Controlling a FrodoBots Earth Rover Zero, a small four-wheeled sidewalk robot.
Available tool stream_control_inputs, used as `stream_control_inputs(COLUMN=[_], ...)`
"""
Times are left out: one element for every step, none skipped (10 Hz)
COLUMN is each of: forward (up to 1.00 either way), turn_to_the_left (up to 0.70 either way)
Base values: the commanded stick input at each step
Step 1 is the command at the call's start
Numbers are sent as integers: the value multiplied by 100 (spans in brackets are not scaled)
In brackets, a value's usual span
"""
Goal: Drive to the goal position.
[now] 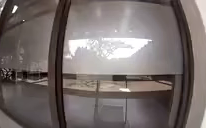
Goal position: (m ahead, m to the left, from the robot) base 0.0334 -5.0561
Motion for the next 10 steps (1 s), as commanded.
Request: stream_control_inputs(forward=[0, 0, 0, 0, -41, -46, -50, -50, -50, -50], turn_to_the_left=[0, 0, 0, 0, 0, 0, 0, 0, 0, 0])
